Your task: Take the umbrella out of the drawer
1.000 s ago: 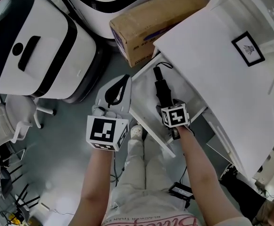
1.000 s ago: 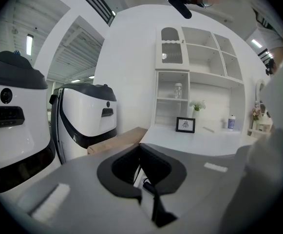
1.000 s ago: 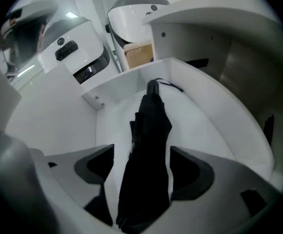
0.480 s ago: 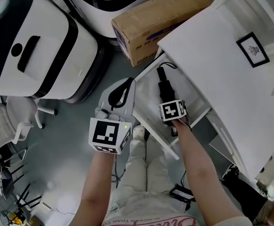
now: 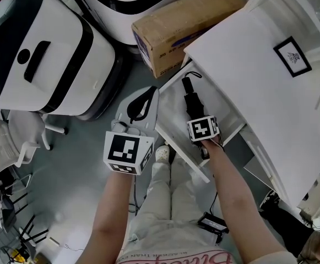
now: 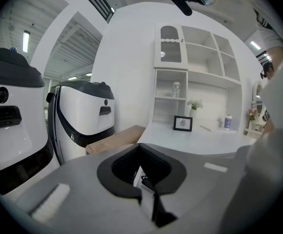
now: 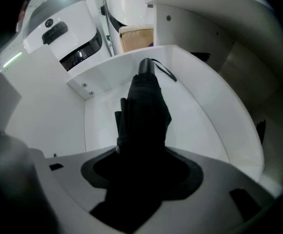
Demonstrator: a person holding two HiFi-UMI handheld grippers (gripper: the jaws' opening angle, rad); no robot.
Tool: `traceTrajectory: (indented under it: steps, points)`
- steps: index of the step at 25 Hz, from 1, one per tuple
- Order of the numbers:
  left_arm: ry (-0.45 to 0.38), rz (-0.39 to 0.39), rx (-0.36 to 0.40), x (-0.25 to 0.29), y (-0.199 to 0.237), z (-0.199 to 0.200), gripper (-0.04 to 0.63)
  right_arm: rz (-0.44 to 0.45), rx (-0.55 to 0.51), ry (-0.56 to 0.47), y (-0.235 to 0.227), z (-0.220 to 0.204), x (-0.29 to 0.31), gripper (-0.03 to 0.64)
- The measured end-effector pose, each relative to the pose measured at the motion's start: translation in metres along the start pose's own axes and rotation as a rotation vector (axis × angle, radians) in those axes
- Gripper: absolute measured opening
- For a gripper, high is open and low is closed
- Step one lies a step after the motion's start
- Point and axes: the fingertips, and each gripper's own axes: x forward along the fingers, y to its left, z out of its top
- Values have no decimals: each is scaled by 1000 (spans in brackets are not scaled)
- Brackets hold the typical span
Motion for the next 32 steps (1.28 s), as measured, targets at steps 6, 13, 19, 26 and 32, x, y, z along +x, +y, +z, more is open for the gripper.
traceTrajectory:
  steps: [6,13,19,26,32]
  points:
    - [-10,6,1,-13,-2,13,8,24,-1,-78,12,8,-35,248]
    - [-30,16,11,-30,-4,33,8,23,-53,-146,18,19,-71,247]
    - [-73,22,26,-48,-8,62,8,19,-60,-220,22,30,-112,247]
    - [-125,27,44,-68,-16,95,9,22,-81,-326,27,47,-171,249]
    - [-169,33,52,-75,-21,120,8,13,-111,-423,27,63,-220,248]
